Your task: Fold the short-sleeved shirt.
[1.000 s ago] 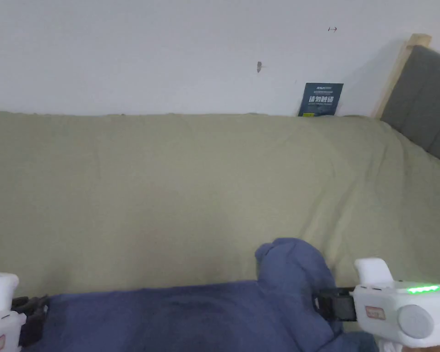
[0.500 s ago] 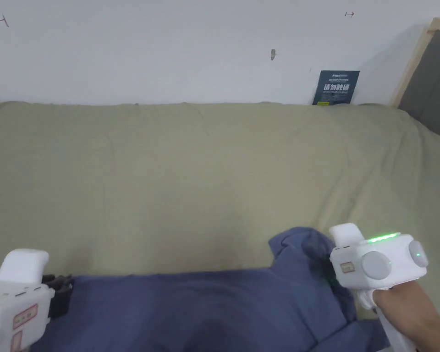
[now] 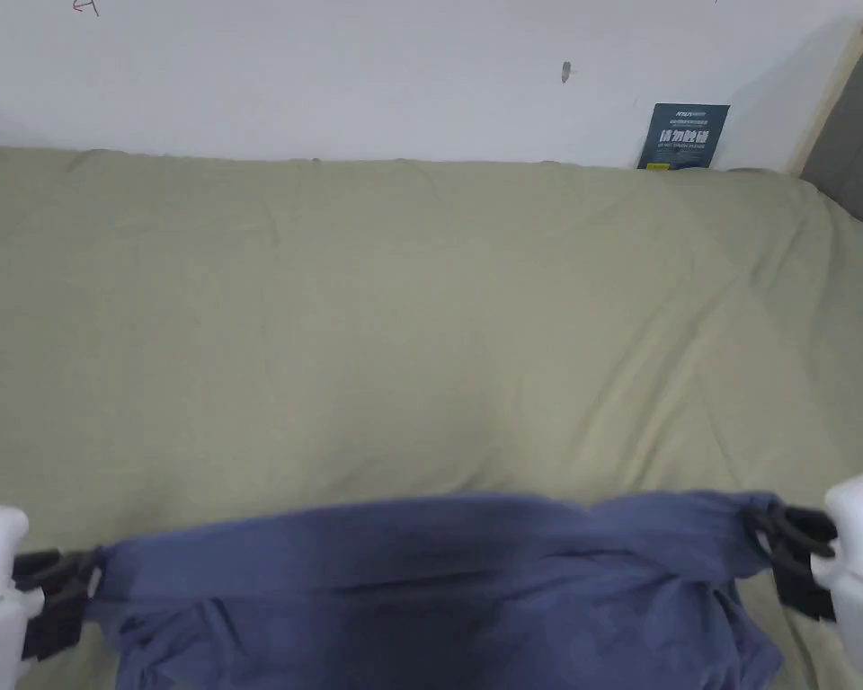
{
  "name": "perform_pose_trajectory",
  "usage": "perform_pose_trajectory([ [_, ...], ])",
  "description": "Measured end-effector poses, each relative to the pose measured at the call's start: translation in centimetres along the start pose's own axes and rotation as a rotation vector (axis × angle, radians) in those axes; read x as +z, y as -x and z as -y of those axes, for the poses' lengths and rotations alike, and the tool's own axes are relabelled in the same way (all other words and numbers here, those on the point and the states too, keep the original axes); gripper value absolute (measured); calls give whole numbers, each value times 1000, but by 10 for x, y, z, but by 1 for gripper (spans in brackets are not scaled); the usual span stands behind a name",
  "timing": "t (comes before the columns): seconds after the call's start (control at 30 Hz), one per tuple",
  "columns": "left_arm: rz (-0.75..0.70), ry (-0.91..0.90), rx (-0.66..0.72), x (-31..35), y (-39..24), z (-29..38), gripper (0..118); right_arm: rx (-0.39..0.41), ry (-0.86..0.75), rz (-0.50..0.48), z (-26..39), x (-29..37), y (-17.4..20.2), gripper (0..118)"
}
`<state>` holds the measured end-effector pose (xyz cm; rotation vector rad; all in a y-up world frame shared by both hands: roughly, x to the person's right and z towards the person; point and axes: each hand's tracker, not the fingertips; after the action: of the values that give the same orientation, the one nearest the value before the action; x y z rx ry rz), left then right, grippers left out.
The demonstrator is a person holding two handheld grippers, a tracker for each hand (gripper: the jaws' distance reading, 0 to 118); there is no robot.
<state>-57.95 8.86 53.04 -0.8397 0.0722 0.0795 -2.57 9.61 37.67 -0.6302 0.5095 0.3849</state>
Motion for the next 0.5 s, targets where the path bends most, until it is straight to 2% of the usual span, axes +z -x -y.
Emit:
perform_pose_trajectory([
  [0.13, 10, 99, 23, -32, -4, 46, 1, -76, 108, -16, 60, -17, 20, 4],
  [0.23, -15, 86, 42, -44, -11, 52, 1, -136, 81, 38, 76, -22, 22, 4],
  [0.27, -33, 69, 52, -45, -11, 50, 6, -164, 48, 54, 77, -20, 20, 5],
  [0.3, -28, 50, 72, -43, -9, 47, 22, -198, 1, 57, 76, -15, 17, 22],
  [0.33, -26, 22, 106, -35, -11, 40, 73, -224, -25, 64, 74, -10, 14, 75],
  [0.37, -2, -4, 132, -27, -10, 36, 102, -250, -27, 69, 70, -3, 11, 110],
  [0.4, 24, -38, 136, -16, -12, 33, 108, -273, -23, 48, 68, 6, 9, 118],
  [0.43, 29, -103, 136, -2, -15, 32, 108, -260, -117, 52, 68, 24, 11, 118],
  [0.5, 13, -178, 137, 22, -18, 30, 108, -278, -142, 73, 62, 55, 19, 118],
])
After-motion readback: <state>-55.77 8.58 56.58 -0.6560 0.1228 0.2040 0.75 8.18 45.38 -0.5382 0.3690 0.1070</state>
